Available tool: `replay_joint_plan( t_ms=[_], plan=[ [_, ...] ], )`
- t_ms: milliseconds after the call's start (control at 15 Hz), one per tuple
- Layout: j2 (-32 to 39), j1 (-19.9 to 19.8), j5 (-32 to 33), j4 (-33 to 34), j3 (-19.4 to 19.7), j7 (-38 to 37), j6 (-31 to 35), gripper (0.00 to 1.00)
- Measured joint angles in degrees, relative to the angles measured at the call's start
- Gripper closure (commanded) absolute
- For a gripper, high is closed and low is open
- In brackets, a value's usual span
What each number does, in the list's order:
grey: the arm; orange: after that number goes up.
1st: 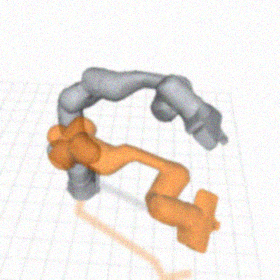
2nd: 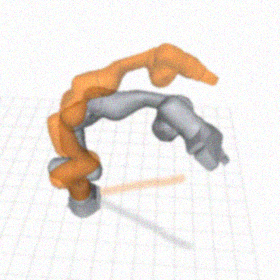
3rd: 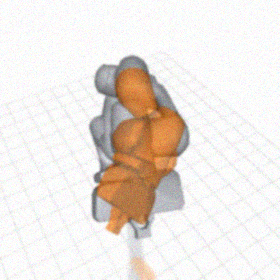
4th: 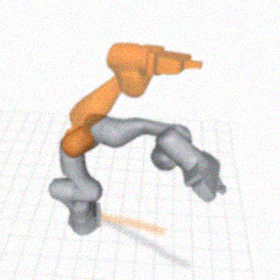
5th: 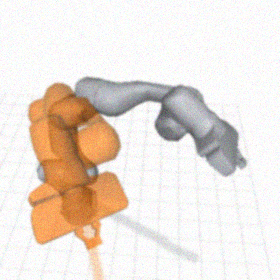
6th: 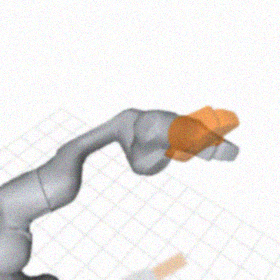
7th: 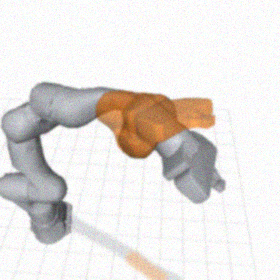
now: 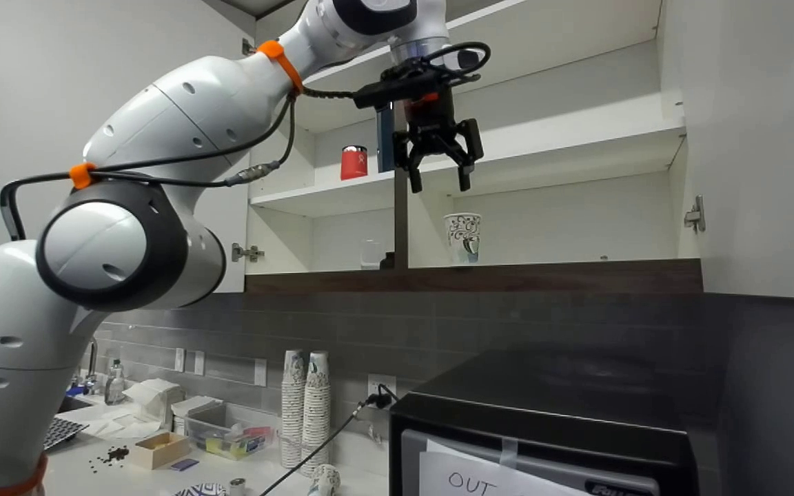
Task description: Put the cup inside the cabinet on the right
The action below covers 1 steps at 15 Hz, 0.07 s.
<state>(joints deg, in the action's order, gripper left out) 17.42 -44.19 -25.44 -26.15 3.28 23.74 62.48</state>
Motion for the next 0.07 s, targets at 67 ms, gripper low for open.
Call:
replay_joint_plan(
  t_ms=[67],
  plan=[
    [0.2, -0.1, -0.1, 0.0, -0.1, 0.2, 0.0, 0.00]
  ],
)
